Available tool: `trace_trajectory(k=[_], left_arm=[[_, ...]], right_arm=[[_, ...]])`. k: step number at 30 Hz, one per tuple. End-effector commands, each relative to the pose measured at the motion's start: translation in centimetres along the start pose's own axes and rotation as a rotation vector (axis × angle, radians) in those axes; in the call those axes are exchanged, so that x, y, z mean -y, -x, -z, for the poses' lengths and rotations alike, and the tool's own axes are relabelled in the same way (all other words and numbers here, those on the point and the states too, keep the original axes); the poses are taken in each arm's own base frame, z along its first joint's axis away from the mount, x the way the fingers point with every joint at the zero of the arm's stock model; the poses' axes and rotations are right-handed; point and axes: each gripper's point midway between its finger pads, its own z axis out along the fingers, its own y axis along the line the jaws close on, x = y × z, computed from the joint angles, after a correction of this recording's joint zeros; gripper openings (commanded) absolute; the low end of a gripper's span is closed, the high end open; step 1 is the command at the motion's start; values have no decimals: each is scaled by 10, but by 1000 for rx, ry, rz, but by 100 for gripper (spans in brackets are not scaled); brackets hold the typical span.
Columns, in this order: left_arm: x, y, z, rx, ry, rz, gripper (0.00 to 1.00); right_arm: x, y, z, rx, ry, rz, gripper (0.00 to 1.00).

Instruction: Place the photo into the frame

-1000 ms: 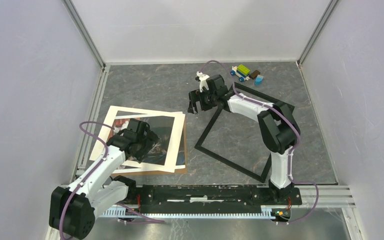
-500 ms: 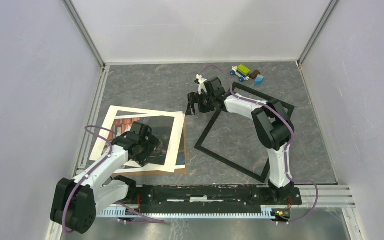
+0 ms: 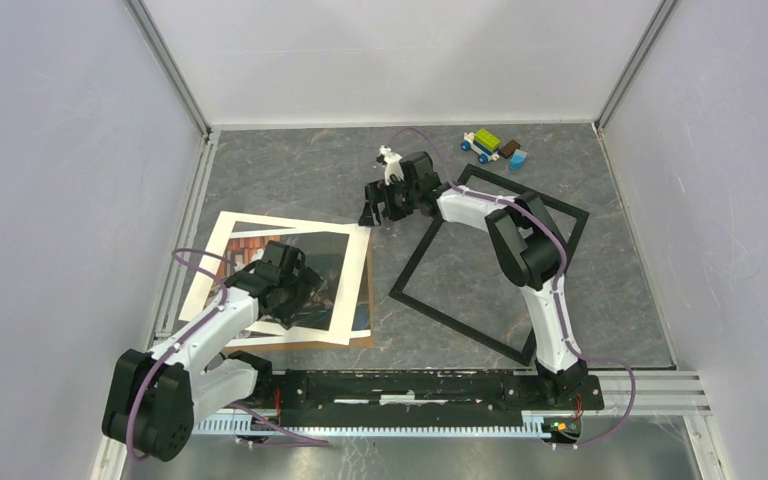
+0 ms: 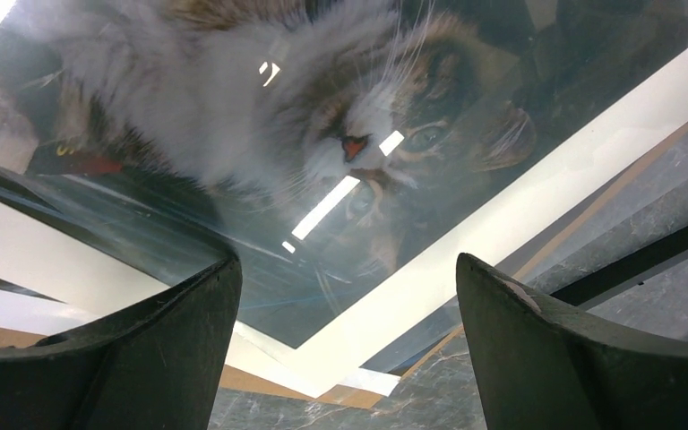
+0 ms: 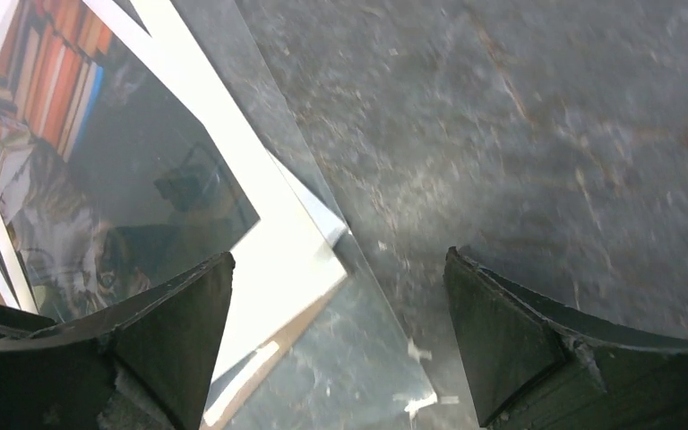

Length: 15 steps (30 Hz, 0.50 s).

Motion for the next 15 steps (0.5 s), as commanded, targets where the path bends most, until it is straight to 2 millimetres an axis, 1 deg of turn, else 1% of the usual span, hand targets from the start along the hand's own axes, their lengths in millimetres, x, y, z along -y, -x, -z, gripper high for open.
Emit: trace_trajectory(k=[1,4,7,11,15], left_arm=[[-29,-2,-19,26,103,6,96],[-30,-5,-23,15,106,9,95],[-31,-7,-27,7,107,9,95],[-33,-9,-31,-3,114,1,94],[-32,-9,-33,-9,119,-8,94]], right_arm=[[-4,-24,-26,-91,50,62,92],[-14,-29,-31,-121,85,58,91],[-25,-31,-31,-135,110,54,90],[-36,-26,-25,-133,145,21,89],[-55,-16,-18,-111,210,-10,88]])
